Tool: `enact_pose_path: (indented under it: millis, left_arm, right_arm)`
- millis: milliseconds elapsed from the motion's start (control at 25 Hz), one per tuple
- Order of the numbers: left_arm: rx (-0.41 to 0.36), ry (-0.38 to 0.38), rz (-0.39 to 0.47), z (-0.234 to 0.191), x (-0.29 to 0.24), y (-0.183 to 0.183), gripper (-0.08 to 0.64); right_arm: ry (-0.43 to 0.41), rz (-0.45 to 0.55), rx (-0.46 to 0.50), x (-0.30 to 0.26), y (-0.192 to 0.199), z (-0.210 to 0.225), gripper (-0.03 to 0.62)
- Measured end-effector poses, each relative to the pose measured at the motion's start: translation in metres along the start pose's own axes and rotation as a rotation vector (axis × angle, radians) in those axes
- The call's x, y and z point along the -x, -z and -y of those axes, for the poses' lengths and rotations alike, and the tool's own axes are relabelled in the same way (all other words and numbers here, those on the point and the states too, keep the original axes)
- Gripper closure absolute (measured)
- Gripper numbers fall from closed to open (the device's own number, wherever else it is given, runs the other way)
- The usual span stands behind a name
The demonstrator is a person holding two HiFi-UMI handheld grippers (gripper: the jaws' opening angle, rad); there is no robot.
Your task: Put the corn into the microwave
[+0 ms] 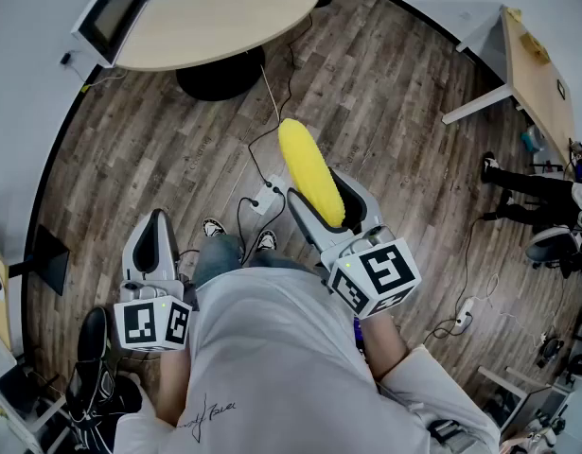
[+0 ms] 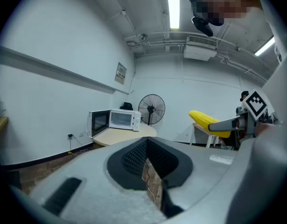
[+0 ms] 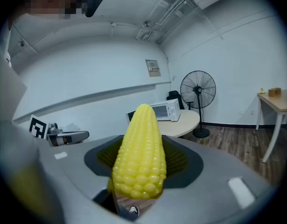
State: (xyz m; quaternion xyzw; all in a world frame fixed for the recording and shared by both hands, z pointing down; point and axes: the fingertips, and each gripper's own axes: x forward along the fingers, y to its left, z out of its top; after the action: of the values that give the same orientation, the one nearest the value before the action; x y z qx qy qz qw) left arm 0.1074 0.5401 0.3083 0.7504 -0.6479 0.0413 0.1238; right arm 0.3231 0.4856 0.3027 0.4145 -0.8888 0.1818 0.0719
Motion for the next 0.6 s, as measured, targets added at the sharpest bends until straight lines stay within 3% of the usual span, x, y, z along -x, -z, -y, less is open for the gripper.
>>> enact_pose_path:
  millis: [240,600]
  left_arm:
    - [-0.007,0.0,0.008,0.015,-0.002,-0.005,0.561]
    - [0.006,-0.022,0.002,-0.013,-0.01,-0.008,0.561]
  right_arm:
    - [-0.025,0.005,-0.022,0.011,-0.003,0.008,0.33]
    - [-0.072,0.005,-0.051,-0.024,-0.006,-0.007,0.328]
